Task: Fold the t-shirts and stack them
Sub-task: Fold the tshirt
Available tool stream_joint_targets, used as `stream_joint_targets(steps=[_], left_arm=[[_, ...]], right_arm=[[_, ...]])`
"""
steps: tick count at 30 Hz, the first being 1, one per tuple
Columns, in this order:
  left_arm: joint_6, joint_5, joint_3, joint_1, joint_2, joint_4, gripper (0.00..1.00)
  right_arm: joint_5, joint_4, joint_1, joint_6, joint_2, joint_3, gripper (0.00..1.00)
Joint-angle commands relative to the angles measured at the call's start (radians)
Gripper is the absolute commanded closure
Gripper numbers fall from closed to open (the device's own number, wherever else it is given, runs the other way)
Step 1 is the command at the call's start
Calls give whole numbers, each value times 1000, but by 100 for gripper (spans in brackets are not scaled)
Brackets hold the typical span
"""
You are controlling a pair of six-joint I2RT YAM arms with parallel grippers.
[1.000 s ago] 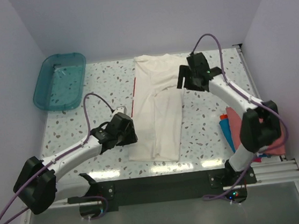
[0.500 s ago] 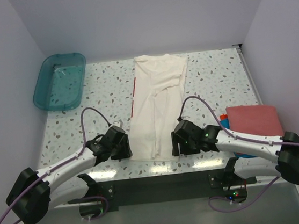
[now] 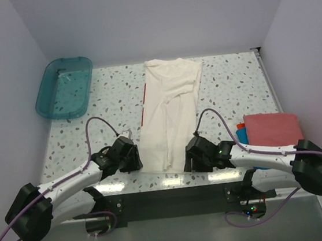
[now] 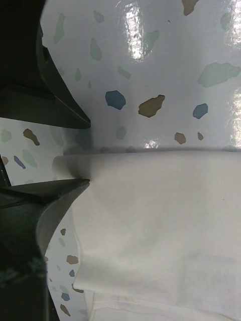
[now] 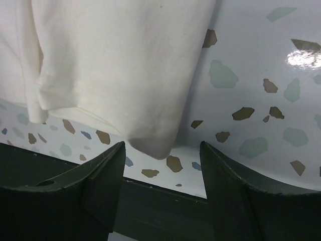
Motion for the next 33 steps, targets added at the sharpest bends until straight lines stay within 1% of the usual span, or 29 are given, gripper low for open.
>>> stream_joint_targets(steps=[1, 2, 3, 5, 6, 9, 10, 11, 12, 13, 15, 16, 18, 19, 21, 22, 24, 28, 33], left_arm=[[-13, 20, -25, -5, 10, 34, 51], [-11, 26, -30, -7, 10, 36, 51], [-13, 27, -32, -7, 7, 38, 51], [-17, 30, -41, -10, 7, 41, 52], [-24, 34, -45, -11, 7, 45, 53], [-42, 50, -68, -14, 10, 59, 56], [-47, 53, -79, -16, 10, 61, 59], [-50, 57, -84, -17, 8, 61, 60], [-54, 58, -88, -18, 7, 62, 62], [-56, 61, -96, -21, 4, 64, 69], [-60, 66, -99, -24, -4, 67, 75], [-63, 66, -101, -30, -13, 67, 83], [-76, 66, -101, -39, -22, 62, 88], [-80, 66, -102, -51, -37, 61, 93], [-105, 66, -107, -67, -51, 54, 96], [-111, 64, -107, -82, -65, 50, 100], [-134, 60, -105, -103, -82, 33, 100], [-180, 28, -96, -181, -125, 5, 100], [-247, -5, -82, -270, -119, -1, 100]], right_arm=[[33, 81, 6, 69, 1, -34, 36], [35, 87, 6, 86, -2, -49, 36], [33, 95, 6, 96, -7, -57, 39], [24, 127, 6, 124, -9, -82, 49], [20, 135, 6, 133, -7, -89, 57], [13, 161, 6, 168, -18, -123, 68], [13, 164, 6, 176, -28, -134, 76], [15, 164, 6, 185, -35, -149, 80], [17, 162, 6, 188, -45, -157, 83], [18, 146, 6, 188, -53, -160, 90], [21, 126, 6, 188, -90, -171, 95], [21, 107, 6, 187, -100, -177, 98], [21, 86, 6, 176, -137, -177, 100], [23, 57, 6, 170, -151, -175, 100], [21, 26, 5, 153, -191, -172, 100], [23, -8, 6, 147, -206, -168, 100], [24, -45, 5, 127, -269, -162, 100], [24, -161, 22, 77, -363, -123, 100], [35, -226, 49, 40, -375, -83, 100]])
